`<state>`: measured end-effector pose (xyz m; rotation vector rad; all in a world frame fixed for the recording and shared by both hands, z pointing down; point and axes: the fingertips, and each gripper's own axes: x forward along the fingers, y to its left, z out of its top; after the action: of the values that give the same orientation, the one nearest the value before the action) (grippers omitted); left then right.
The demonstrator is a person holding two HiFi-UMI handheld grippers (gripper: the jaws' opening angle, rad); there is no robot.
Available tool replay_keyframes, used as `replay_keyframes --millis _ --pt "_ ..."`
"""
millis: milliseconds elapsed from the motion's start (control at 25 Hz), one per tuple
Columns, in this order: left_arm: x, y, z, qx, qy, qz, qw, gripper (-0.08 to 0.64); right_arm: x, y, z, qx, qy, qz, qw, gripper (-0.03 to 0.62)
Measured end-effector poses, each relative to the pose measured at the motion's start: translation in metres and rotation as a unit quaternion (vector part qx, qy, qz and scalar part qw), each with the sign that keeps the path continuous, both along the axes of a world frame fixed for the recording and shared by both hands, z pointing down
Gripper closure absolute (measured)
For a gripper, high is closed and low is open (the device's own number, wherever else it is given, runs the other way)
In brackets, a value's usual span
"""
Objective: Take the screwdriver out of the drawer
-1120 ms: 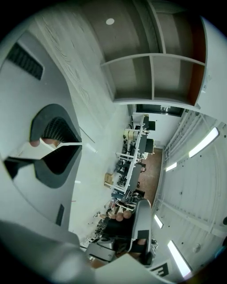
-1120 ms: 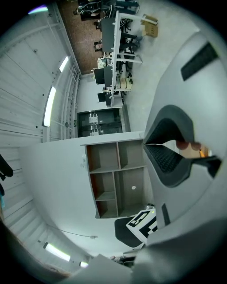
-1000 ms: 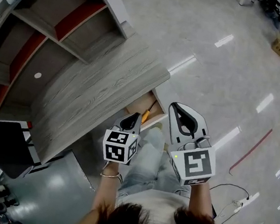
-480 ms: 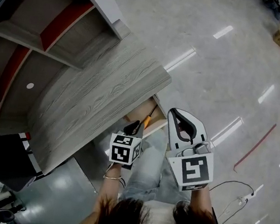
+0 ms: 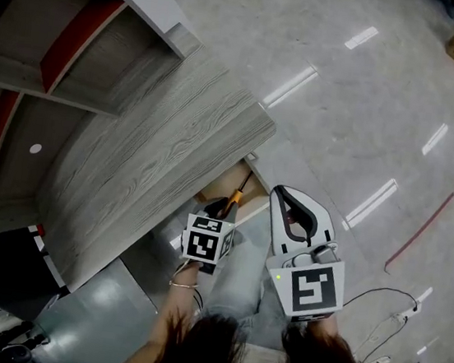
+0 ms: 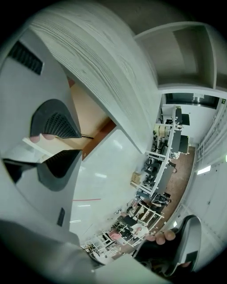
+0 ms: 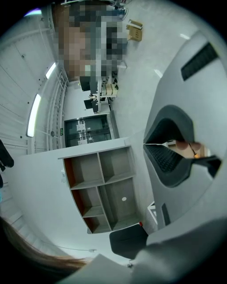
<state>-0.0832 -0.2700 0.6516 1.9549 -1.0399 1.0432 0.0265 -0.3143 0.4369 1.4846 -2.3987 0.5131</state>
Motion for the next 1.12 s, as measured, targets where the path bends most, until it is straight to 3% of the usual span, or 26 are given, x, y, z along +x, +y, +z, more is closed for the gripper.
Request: replay_keyframes --millis 480,840,1120 --pt "0.0 -0.005 0.063 -0.045 -0.039 0.039 0.9975 0.454 0.004 0.003 0.047 -0.04 -0.012 0.026 0.999 0.565" --pt "0.004 -0.013 0.1 -0.046 -0.053 0.065 0.9954 0.449 0.014 0.011 0.077 -0.068 -0.021 0.057 0.996 0.565" --pt "0.005 -0.01 0.116 -0.071 -0.076 0.08 0.9914 0.444 0.023 0.019 0.092 -0.082 -0.025 0.074 0.994 0.565"
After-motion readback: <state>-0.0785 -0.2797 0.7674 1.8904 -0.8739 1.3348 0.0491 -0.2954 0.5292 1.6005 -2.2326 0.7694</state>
